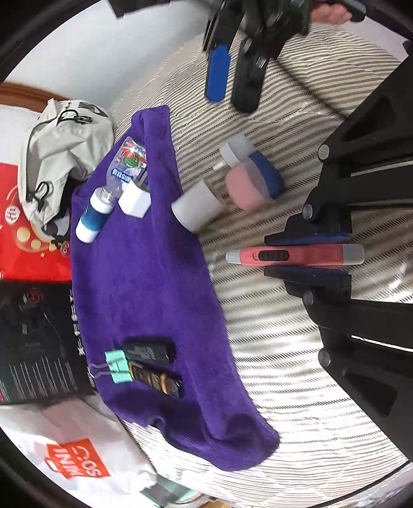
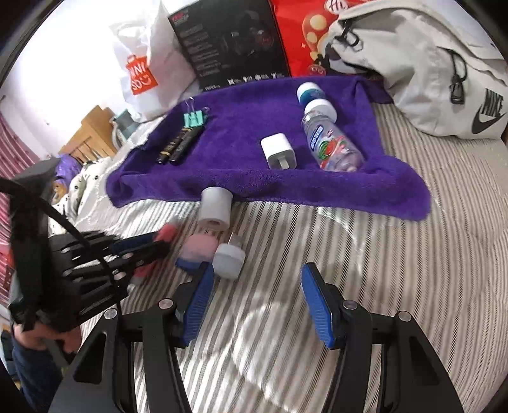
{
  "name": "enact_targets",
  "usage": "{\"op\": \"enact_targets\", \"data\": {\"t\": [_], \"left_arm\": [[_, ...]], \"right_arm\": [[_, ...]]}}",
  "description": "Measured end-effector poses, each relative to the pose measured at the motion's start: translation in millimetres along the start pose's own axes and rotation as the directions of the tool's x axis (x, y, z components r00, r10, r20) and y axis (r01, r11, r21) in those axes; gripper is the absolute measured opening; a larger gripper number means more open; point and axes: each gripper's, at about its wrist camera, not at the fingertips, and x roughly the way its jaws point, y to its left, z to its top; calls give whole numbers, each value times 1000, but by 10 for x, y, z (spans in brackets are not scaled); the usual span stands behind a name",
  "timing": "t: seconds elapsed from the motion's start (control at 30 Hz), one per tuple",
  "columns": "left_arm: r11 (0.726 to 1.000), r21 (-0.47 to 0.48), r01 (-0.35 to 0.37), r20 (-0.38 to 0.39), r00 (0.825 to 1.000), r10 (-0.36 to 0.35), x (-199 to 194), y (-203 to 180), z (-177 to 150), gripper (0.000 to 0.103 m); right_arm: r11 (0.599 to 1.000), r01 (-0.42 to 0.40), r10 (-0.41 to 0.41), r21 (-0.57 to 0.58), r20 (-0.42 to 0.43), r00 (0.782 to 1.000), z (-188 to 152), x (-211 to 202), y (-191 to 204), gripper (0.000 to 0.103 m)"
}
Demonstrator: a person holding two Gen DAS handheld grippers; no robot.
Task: Organize rigid objects
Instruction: 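Grasp the pink pen with the left tool while the right grasps the white USB light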
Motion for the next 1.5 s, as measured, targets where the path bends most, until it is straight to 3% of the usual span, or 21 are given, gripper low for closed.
{"op": "enact_targets", "data": {"t": [0.17, 0.37, 0.7, 0.8, 0.83, 0.87, 1.1, 1.27, 1.5], "left_arm": [[1000, -24, 21, 16, 1000, -20, -30, 103, -91, 12], [1000, -14, 12, 32, 999, -12, -44, 74, -99, 12], [999, -29, 41, 59, 997, -39, -64, 116, -130, 12], [998, -39, 58, 60, 997, -55, -64, 147, -129, 12], [997, -42, 61, 60, 996, -59, -64, 153, -131, 12], [997, -45, 65, 61, 996, -62, -63, 158, -131, 12], [997, -40, 61, 66, 996, -58, -55, 160, -133, 12], [995, -48, 83, 65, 995, -80, -60, 191, -137, 12], [993, -65, 95, 69, 993, -91, -162, 286, -122, 12]], "right_arm": [[1000, 1, -1, -10, -19, 1000, 48, 189, 76, 58], [993, 91, -91, -77, -5, 996, 41, 234, 152, 56], [978, 137, -134, -156, 30, 991, 92, 304, 174, 55], [968, 151, -147, -201, 33, 989, 95, 323, 233, 38], [968, 148, -145, -203, 31, 989, 93, 317, 233, 27], [968, 148, -146, -204, 28, 989, 90, 311, 231, 24], [965, 141, -135, -222, 42, 990, 81, 327, 232, 24], [978, 98, -99, -185, 5, 995, 90, 277, 170, 24], [973, 109, -112, -205, -5, 994, 72, 118, 124, 24]]}}
